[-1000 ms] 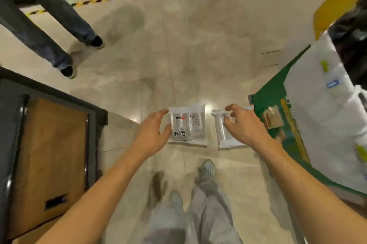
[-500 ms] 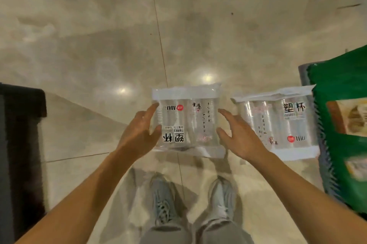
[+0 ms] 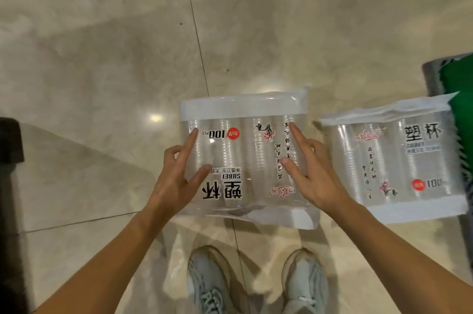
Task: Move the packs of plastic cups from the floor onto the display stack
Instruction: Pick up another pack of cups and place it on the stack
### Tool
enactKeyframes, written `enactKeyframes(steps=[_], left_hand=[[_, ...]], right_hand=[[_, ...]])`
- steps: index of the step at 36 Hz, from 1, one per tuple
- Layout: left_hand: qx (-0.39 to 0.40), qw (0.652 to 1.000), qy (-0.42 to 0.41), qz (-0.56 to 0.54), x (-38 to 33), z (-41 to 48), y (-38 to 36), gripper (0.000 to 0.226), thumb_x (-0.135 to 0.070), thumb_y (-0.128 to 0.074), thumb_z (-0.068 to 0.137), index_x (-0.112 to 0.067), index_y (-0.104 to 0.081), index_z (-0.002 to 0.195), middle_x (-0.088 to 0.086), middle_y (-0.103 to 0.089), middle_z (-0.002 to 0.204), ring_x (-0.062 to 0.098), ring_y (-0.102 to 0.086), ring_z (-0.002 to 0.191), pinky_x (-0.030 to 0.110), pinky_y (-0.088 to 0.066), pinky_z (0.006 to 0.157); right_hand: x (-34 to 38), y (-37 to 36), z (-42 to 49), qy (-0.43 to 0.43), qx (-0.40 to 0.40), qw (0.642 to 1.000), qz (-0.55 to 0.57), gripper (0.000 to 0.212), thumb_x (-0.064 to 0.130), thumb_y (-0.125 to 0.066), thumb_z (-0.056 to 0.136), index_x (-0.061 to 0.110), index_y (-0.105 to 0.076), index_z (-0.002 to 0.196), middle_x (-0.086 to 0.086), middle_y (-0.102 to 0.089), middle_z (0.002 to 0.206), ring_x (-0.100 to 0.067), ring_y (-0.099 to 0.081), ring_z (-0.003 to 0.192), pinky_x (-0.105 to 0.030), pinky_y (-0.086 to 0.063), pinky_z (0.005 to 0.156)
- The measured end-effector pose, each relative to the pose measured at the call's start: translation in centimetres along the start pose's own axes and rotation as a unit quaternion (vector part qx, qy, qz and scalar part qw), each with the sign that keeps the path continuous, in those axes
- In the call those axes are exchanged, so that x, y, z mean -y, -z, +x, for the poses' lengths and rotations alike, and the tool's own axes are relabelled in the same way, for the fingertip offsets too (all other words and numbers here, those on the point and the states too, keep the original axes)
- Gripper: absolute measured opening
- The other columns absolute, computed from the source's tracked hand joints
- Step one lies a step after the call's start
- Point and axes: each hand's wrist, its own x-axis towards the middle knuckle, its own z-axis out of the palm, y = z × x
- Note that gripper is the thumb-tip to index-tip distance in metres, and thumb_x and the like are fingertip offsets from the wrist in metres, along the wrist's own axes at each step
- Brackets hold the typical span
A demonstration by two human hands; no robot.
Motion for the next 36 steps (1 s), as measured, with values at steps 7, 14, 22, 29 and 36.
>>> enactKeyframes(steps=[7,14,22,29,36], left_hand=[[-0.048,0.998,-0.038,-0.021,-15.1,-5.5,10.4,0.082,-0.054,-0.063,0.086,-0.067,-0.007,0.145,-0.003,-0.036,0.127,0.007,-0.055,0.091,0.030,-0.052,0.087],[-0.055,0.992,-0.102,-0.046,-36.0,-14.0,23.6,0.078,-0.055,-0.064,0.081,-0.073,-0.015,0.139,-0.009,-0.033,0.123,-0.004,-0.052,0.094,0.016,-0.042,0.084],[-0.029,0.983,-0.182,-0.022,-60.6,-27.1,37.6,0.073,-0.063,-0.058,0.084,-0.074,-0.010,0.138,-0.009,-0.031,0.129,0.000,-0.040,0.110,0.028,-0.033,0.094],[0.002,0.962,-0.274,0.020,-73.0,-35.6,42.5,0.073,-0.086,-0.050,0.073,-0.079,-0.009,0.133,-0.004,-0.020,0.162,0.020,-0.022,0.147,0.049,-0.025,0.118],[0.073,0.949,-0.305,0.017,-80.4,-39.0,41.6,0.080,-0.084,-0.060,0.067,-0.074,-0.020,0.135,-0.003,-0.024,0.157,0.015,-0.053,0.114,0.029,-0.057,0.070]], right_hand=[[11.4,12.9,-7.4,0.028,-0.049,0.998,0.037,0.064,0.052,-0.047,0.097,0.064,-0.008,0.146,0.009,-0.030,0.146,0.032,-0.026,0.110,-0.024,-0.026,0.100],[25.9,31.0,-18.7,0.054,-0.143,0.988,0.026,0.062,0.054,-0.046,0.097,0.061,-0.010,0.148,0.018,-0.033,0.142,0.030,-0.028,0.114,-0.004,-0.022,0.096],[40.9,50.7,-35.6,0.050,-0.224,0.972,0.050,0.056,0.064,-0.043,0.092,0.070,-0.015,0.141,0.012,-0.039,0.142,0.004,-0.037,0.121,-0.029,-0.031,0.101],[46.0,61.5,-48.2,0.040,-0.270,0.962,0.025,0.057,0.072,-0.039,0.089,0.073,-0.011,0.139,0.003,-0.037,0.154,-0.018,-0.030,0.144,-0.043,-0.033,0.112],[46.6,64.8,-57.5,-0.009,-0.349,0.937,0.024,0.056,0.068,-0.042,0.090,0.066,-0.019,0.141,0.015,-0.032,0.158,-0.018,-0.038,0.141,-0.040,-0.033,0.113]])
